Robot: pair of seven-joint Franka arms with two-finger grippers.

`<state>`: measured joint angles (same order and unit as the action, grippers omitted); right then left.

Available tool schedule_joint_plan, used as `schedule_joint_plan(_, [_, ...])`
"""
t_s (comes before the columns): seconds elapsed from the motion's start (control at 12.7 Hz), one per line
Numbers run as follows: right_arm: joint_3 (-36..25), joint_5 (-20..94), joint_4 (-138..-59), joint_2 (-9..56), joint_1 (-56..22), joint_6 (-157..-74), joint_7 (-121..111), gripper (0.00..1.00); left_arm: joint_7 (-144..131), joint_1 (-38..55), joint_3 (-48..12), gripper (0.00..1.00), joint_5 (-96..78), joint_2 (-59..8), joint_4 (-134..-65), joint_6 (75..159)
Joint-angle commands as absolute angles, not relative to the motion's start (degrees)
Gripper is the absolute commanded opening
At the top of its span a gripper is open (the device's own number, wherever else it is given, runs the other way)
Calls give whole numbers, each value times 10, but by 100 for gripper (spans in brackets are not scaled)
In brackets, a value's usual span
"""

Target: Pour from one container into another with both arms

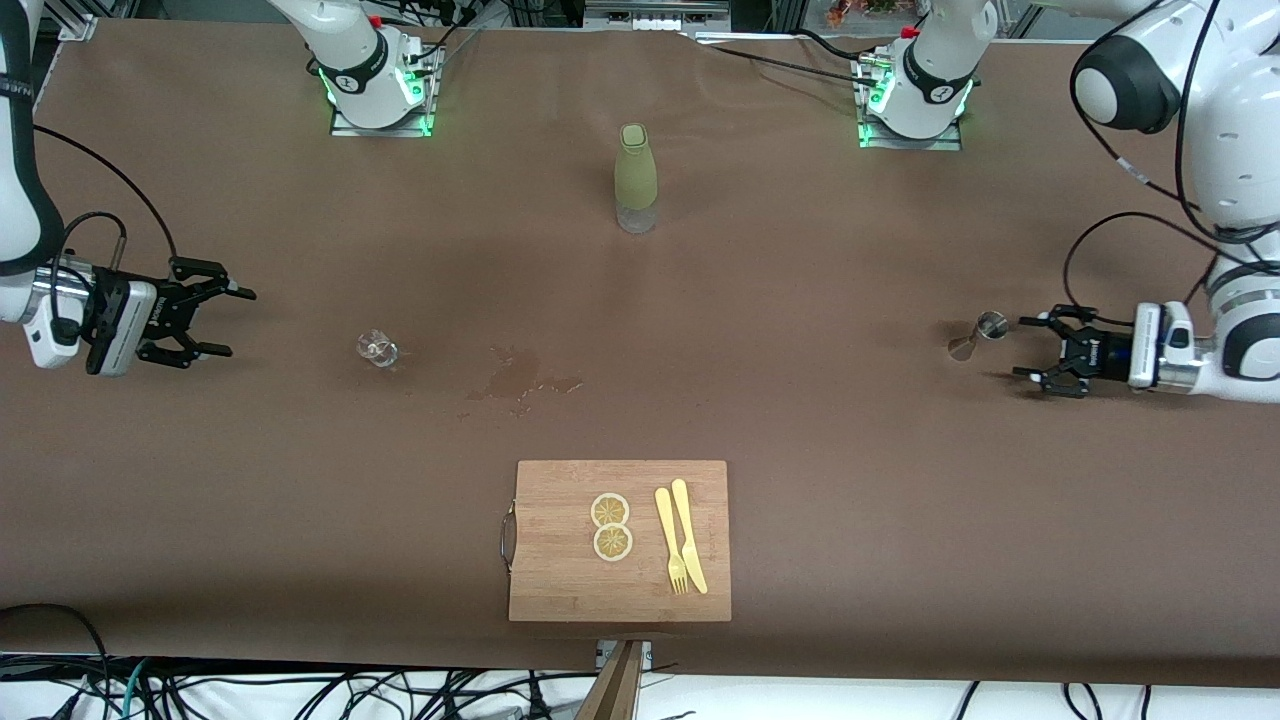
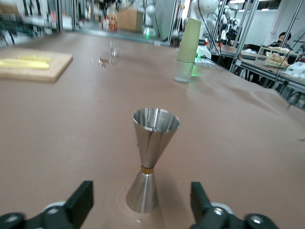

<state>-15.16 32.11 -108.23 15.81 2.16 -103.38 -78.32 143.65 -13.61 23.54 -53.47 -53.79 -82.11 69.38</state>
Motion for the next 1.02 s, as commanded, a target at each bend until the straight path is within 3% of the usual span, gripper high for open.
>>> schedule_joint_plan(0.0, [-147,250,-1059,130,4,-1039,-636,99,1314,-133,236,100,-476,-481,-802,689])
schedule_joint_plan(0.32, [-135,137,-1018,102,-18,-1030,-397,99,1051,-92,236,100,-395,-377,-786,692])
schedule_joint_plan(0.55, [-85,5,-988,74,-18,-1003,-235,98,864,-47,235,100,-346,-317,-786,695])
schedule_joint_plan(0.79, [-70,-8,-952,48,-18,-934,-77,99,761,-19,223,100,-298,-287,-769,720])
schedule_joint_plan(0.95, [-75,0,-943,19,-15,-929,-74,99,762,-11,180,100,-214,-271,-731,771])
